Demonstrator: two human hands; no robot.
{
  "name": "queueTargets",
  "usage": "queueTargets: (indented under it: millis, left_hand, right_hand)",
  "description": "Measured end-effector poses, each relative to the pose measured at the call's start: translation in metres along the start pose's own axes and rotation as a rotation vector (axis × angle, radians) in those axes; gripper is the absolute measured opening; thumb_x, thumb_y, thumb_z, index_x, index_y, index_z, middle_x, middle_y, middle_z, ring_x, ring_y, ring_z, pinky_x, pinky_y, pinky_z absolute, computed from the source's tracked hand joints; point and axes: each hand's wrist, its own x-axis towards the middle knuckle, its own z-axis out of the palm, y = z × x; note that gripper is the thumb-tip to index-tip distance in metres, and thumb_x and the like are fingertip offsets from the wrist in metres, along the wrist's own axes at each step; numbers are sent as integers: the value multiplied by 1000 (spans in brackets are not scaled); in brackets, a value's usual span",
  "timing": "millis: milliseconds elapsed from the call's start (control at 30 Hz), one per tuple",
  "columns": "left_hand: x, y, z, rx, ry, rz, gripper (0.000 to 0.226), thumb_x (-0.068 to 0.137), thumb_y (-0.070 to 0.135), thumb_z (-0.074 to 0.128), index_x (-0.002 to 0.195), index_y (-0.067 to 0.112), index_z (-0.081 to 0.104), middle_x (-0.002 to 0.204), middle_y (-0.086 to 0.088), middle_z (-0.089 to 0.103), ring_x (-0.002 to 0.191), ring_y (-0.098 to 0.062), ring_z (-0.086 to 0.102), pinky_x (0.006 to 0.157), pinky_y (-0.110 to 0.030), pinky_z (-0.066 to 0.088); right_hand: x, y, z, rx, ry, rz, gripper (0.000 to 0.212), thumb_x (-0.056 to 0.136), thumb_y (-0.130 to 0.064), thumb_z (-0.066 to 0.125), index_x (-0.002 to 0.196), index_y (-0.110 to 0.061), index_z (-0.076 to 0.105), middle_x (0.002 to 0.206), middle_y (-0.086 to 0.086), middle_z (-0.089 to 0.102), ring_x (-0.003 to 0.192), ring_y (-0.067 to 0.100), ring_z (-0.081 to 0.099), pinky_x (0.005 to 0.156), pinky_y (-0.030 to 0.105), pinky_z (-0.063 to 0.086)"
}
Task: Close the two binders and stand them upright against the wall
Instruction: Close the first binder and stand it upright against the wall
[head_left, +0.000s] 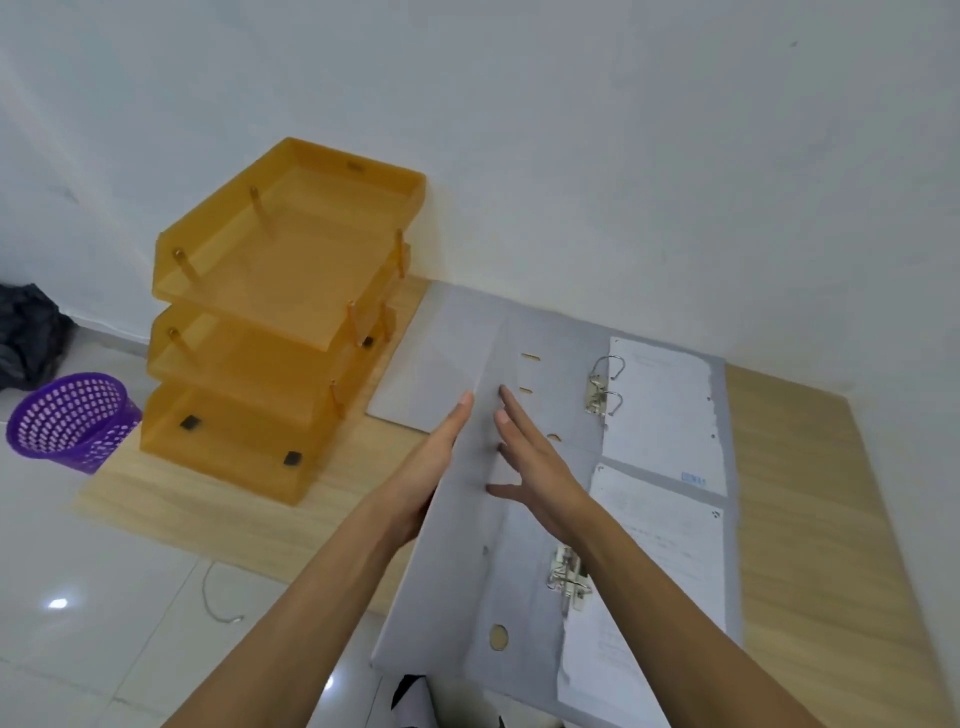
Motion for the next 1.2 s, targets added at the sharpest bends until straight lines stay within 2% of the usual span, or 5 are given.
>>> queueTargets:
  millis: [300, 500, 700, 933, 1200]
  left_hand:
    - [31, -54, 122, 401, -8, 176, 67, 88, 82, 26, 151, 60, 17, 166, 28, 13, 153, 3, 10, 126, -43, 15]
    - [60, -120, 132, 910, 144, 112, 66, 101, 59, 25, 159, 40, -3, 169, 13, -10, 157, -16, -10, 125, -51, 1]
    - [69, -163, 117, 1053, 297, 21, 83, 92, 48, 57, 161, 30, 15, 171, 5, -1, 158, -21, -1, 123, -56, 14]
    - [68, -173, 134, 763, 448, 22, 73, 89, 19, 72, 150, 11, 34, 148, -9, 51, 133, -34, 51, 105, -41, 41]
    - [72, -180, 139, 791, 485, 55, 72, 87, 18, 73, 149, 11, 37, 148, -12, 51, 133, -34, 51, 107, -45, 41]
  right_hand:
    - [-72, -1, -80, 108, 94, -3, 76, 87, -68, 56, 154, -51, 24, 160, -16, 38, 140, 17, 49, 87, 33, 59]
    - [-105, 23, -154, -11, 392, -53, 40, 92, -9, 56, 127, -26, 60, 121, -1, 72, 110, 22, 70, 93, 44, 59]
    - [-138, 97, -244, -164, 605, 61, 43, 86, -4, 69, 124, -19, 58, 126, 8, 69, 109, 25, 68, 99, 44, 55]
    - [-140, 146, -275, -228, 543, 154, 88, 78, -13, 81, 152, -14, 34, 145, 4, 55, 130, 24, 56, 110, 40, 45]
    - [-140, 172, -264, -698, 417, 165, 97, 85, -39, 73, 161, -26, 14, 171, 3, -11, 158, 27, -5, 127, 40, 10]
